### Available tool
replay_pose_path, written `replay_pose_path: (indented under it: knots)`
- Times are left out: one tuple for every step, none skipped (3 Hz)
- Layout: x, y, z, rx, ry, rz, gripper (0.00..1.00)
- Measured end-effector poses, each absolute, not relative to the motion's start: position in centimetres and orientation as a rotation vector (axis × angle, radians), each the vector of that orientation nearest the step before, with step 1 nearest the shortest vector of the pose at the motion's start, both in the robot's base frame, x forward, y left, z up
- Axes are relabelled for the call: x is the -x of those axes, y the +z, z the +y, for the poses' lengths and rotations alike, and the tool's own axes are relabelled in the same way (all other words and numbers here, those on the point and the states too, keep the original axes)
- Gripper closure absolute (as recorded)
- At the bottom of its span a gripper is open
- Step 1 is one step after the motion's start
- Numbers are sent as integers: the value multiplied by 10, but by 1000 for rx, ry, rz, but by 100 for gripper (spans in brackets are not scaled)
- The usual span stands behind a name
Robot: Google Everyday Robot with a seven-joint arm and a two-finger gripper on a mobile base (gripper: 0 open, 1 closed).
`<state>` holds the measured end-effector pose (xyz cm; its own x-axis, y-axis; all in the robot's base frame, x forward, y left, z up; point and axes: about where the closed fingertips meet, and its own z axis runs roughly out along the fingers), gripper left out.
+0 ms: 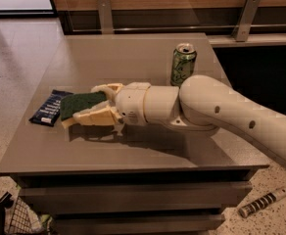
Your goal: Move sponge near rxbar blueberry
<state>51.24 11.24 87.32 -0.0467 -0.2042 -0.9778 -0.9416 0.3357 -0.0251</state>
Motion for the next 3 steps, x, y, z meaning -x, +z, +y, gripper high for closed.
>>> replay_pose_path:
  knots:
    - [-511,874,115,1095,852,1509,8]
    - [-510,874,116,1097,852,1507,0]
    - [-510,874,116,1097,852,1507,0]
